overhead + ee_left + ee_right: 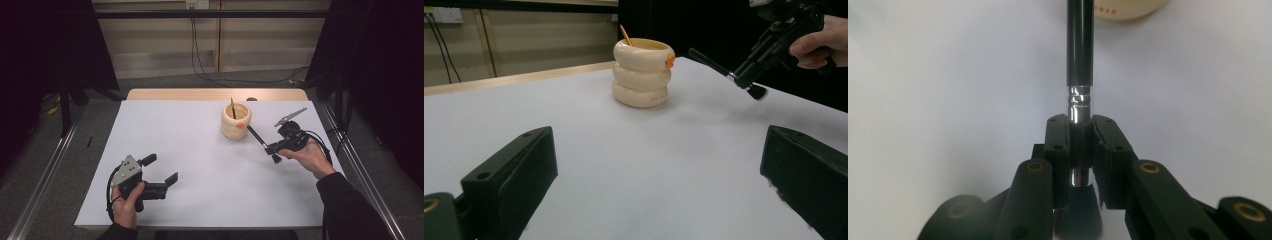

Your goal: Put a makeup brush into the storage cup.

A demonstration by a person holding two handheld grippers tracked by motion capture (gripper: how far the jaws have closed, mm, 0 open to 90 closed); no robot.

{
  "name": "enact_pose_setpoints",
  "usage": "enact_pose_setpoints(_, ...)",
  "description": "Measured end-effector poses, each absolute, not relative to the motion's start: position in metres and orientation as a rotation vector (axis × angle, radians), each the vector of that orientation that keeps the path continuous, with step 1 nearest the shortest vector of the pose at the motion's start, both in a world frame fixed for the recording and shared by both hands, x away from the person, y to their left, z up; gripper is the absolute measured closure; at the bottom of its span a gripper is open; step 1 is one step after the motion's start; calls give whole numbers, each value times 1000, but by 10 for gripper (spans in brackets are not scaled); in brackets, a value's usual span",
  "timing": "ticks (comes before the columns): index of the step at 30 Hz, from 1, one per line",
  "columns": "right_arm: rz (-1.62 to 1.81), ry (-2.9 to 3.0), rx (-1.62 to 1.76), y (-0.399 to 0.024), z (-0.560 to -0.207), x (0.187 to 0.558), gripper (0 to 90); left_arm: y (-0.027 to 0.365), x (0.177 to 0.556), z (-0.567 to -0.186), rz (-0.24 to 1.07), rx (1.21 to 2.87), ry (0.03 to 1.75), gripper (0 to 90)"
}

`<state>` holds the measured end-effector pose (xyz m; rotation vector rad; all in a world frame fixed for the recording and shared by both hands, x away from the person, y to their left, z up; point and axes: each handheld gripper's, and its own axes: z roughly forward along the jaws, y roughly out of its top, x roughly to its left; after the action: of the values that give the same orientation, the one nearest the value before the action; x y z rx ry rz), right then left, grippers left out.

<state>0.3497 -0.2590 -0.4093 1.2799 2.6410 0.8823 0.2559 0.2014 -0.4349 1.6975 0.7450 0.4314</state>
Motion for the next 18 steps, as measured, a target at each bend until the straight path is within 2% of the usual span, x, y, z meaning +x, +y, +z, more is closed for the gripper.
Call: enact_pose_setpoints(18,1243,2374,1204,-264,-405,345,783,200,255,-436,421,1683,754,17)
